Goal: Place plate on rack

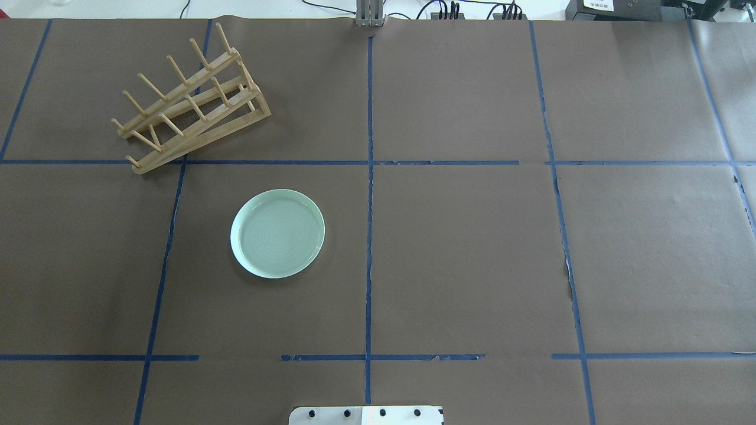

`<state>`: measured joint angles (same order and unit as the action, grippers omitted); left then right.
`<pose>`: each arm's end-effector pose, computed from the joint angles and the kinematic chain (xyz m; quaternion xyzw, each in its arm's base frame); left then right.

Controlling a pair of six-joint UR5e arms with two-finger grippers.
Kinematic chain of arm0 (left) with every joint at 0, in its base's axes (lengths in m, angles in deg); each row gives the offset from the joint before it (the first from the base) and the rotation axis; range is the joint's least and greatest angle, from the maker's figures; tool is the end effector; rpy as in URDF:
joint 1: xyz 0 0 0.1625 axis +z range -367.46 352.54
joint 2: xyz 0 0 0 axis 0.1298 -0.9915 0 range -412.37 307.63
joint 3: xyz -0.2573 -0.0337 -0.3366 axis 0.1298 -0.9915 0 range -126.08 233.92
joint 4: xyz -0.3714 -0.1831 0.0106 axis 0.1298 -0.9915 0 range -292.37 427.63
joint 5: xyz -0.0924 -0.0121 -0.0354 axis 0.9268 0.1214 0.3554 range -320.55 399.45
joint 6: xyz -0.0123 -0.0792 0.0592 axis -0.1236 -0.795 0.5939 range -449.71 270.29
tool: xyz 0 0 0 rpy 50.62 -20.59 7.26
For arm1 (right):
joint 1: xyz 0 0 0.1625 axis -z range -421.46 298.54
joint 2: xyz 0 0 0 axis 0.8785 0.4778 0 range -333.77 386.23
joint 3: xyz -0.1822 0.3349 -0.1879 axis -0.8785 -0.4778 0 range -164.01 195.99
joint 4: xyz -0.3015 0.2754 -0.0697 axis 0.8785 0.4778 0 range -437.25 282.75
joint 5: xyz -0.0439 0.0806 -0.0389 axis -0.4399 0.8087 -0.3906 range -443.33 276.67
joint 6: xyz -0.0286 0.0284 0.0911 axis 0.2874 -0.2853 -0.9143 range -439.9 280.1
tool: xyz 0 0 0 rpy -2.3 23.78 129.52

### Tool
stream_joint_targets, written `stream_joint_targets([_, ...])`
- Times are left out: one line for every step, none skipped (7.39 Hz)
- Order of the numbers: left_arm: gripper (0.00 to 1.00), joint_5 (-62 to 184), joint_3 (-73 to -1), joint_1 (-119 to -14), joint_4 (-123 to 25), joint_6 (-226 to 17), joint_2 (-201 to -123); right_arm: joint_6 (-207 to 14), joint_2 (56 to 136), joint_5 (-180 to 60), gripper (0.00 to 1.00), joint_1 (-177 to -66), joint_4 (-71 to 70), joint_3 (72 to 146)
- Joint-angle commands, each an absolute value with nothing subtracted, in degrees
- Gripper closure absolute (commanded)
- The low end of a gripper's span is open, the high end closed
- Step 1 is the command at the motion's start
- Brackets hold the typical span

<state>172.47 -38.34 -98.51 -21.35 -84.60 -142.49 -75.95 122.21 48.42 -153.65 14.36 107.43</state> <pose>-0.0744 -0.4928 0.6417 0.0307 0.3655 0.0372 0.9295 0.0837 -0.4350 0.7009 -0.0310 -0.3580 0.0048 0.9332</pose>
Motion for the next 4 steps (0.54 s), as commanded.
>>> stream_joint_targets([0.0,172.08,-39.41,-98.52,-21.4,-85.04,-142.8,-75.94,122.21,48.42,0.0,-153.65,14.33,107.4])
stream_joint_targets([0.0,171.99,-40.9,-98.52,-21.31,-85.05,-142.89,-75.94,122.21,48.42,0.0,-153.65,14.33,107.4])
stream_joint_targets([0.0,171.99,-41.88,-98.52,-21.14,-85.05,-143.07,-75.94,122.21,48.42,0.0,-153.65,14.33,107.4])
stream_joint_targets([0.0,172.51,-42.49,-98.52,-21.22,-85.22,-143.24,-75.94,122.21,48.42,0.0,-153.65,14.33,107.4])
